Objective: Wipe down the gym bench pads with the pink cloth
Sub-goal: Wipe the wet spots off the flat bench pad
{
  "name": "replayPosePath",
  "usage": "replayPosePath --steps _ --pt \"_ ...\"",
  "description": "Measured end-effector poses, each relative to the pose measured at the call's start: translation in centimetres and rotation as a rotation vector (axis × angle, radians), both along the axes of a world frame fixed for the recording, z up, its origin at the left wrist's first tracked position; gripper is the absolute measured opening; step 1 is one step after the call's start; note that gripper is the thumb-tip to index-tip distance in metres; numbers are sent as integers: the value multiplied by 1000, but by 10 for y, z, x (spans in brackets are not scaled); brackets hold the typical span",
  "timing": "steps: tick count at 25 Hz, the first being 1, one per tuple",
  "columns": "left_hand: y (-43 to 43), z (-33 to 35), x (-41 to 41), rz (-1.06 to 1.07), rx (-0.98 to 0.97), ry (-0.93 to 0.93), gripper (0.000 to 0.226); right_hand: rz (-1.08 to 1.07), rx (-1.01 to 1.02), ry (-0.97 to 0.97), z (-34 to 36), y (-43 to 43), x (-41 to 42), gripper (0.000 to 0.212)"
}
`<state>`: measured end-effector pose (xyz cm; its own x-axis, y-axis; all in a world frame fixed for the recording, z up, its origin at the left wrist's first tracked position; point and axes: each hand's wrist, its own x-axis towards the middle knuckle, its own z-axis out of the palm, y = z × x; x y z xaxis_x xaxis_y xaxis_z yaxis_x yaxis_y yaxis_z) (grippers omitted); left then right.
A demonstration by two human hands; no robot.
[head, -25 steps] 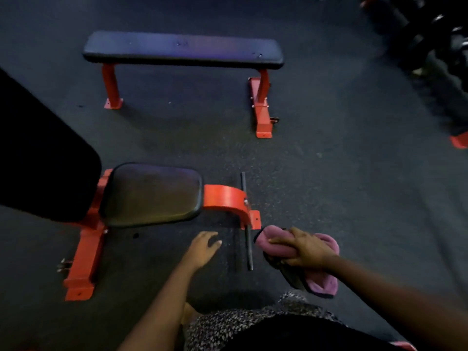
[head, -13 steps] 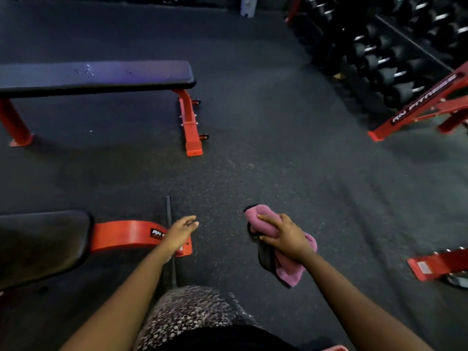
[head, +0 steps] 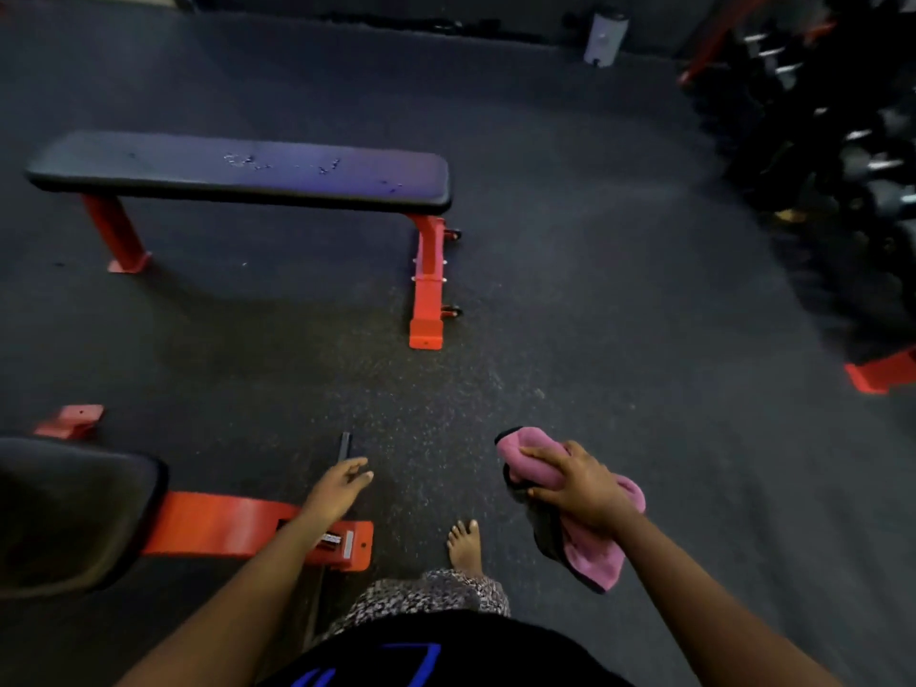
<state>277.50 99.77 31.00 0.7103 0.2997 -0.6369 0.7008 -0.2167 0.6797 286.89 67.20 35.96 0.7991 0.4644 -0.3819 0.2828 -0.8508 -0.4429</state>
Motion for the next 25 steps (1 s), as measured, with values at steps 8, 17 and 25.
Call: replayPosePath --steps 8,17,25 --pt "59 16 92 378 76 29 39 457 44 -61 22 121 211 57" --pt "109 28 229 825 134 -48 36 764 64 -101 17 249 447 58" --pt "204 19 306 1044 141 -9 37 1096 71 -84 -4 459 540 58"
